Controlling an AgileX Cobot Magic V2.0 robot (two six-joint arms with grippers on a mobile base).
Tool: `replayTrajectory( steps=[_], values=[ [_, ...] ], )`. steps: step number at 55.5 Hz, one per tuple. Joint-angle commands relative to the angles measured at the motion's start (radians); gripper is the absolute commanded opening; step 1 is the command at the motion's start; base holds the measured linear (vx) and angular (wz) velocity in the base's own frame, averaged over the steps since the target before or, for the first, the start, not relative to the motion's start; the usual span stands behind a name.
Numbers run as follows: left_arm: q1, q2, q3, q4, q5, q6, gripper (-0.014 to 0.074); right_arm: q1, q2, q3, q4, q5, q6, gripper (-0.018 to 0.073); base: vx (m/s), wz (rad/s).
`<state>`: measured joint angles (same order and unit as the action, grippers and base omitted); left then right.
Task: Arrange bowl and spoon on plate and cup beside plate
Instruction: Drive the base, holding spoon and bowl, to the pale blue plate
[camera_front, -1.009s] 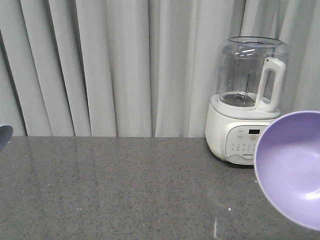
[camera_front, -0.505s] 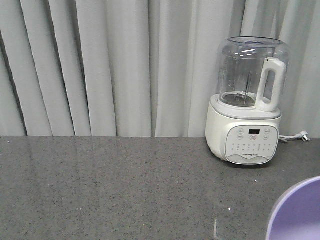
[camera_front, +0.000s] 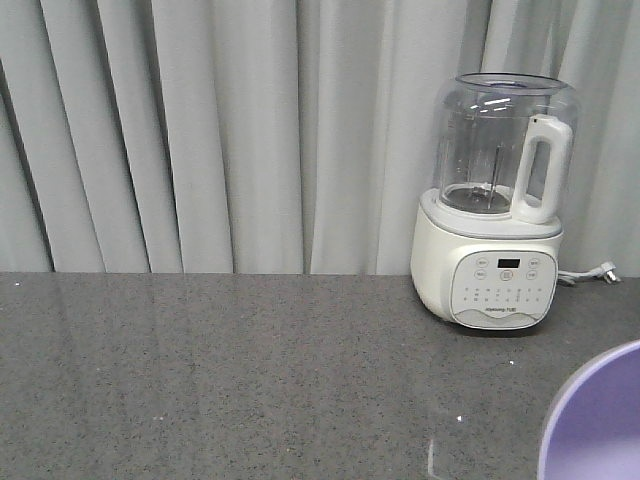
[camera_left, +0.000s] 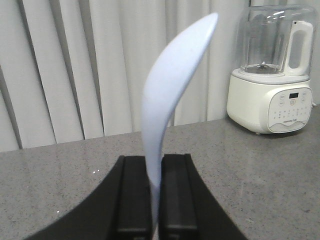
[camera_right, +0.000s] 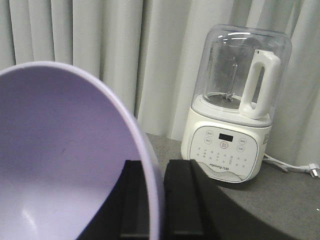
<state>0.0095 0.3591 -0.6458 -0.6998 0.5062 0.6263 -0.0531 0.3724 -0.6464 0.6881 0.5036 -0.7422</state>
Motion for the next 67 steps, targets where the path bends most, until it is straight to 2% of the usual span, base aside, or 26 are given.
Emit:
replayTrajectory(
  steps=[1,39,67],
  values=[
    [-0.005,0.011,-0.028,-0.033,-0.074,-0.002,0.0000,0.001,0.008,-0.028,0.028,-0.085,-0.009,-0.0008,0.00,0.00],
    [-0.005,0.011,-0.028,-0.033,-0.074,-0.002,0.0000,-0.001,0.008,-0.028,0.028,-0.084,-0.009,-0.0008,-0.01,-0.02],
    [-0.005,0.011,-0.028,-0.033,-0.074,-0.002,0.0000,-0.001,0.008,-0.028,0.028,-0.084,-0.009,-0.0008,-0.07,-0.28]
  ],
)
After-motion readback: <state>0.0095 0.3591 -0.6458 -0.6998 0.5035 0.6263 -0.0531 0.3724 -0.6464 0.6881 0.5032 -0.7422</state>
